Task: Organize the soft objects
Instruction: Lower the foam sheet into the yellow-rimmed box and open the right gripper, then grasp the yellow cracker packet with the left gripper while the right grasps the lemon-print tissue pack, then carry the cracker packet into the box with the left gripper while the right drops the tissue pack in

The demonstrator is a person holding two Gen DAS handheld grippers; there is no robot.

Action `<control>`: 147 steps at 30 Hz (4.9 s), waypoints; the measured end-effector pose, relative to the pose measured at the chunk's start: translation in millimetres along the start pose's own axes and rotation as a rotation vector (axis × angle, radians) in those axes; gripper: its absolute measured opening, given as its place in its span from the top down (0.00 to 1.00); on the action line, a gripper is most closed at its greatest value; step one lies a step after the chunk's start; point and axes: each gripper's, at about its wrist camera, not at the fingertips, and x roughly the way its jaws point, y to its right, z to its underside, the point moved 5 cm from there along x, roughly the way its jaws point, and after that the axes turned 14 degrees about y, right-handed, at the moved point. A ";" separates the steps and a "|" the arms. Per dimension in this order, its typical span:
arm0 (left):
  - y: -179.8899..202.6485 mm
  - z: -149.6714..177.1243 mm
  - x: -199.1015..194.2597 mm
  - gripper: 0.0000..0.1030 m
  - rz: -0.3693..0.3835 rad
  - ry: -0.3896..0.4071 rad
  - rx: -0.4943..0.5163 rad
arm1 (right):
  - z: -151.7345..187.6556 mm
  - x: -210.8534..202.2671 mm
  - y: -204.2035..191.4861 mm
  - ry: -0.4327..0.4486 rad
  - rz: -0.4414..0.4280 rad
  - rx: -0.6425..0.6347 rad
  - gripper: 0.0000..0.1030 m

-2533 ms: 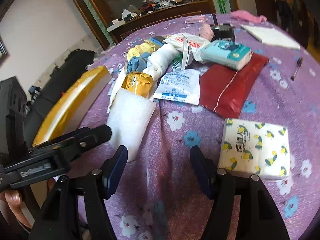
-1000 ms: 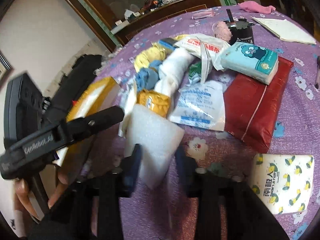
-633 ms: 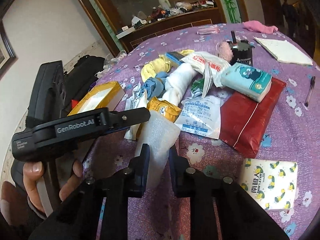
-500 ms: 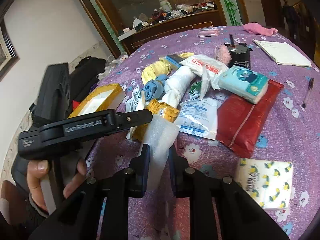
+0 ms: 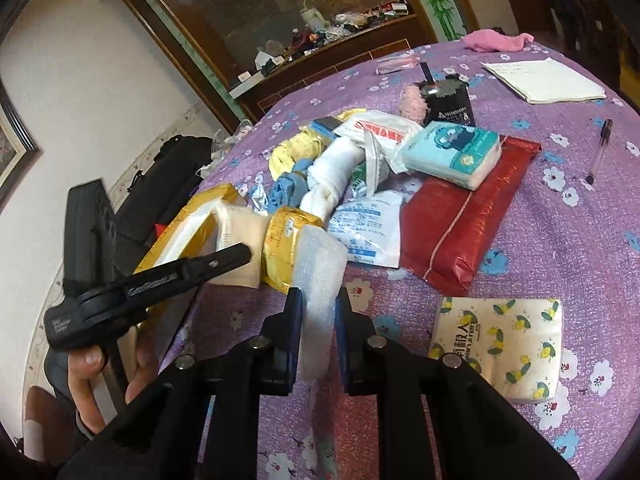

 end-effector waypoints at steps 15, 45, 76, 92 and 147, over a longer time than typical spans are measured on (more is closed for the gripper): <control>-81.8 -59.2 -132.6 0.90 -0.272 0.177 -0.024 | -22.5 33.8 -124.5 -0.050 -0.356 -0.058 0.90; -91.4 -43.1 -136.5 0.37 -0.453 0.261 0.005 | 18.5 55.8 -146.0 -0.125 -0.367 -0.153 0.42; 43.6 18.9 -2.6 0.38 0.069 -0.058 0.028 | -14.0 -47.1 47.2 0.023 0.095 -0.121 0.42; 38.1 14.8 51.0 0.40 -0.021 -0.079 0.144 | 6.3 -27.1 78.5 -0.133 0.181 -0.029 0.26; -175.3 -39.0 -75.6 0.50 -0.356 0.036 -0.169 | 25.3 140.2 -168.8 -0.144 -0.233 -0.137 0.75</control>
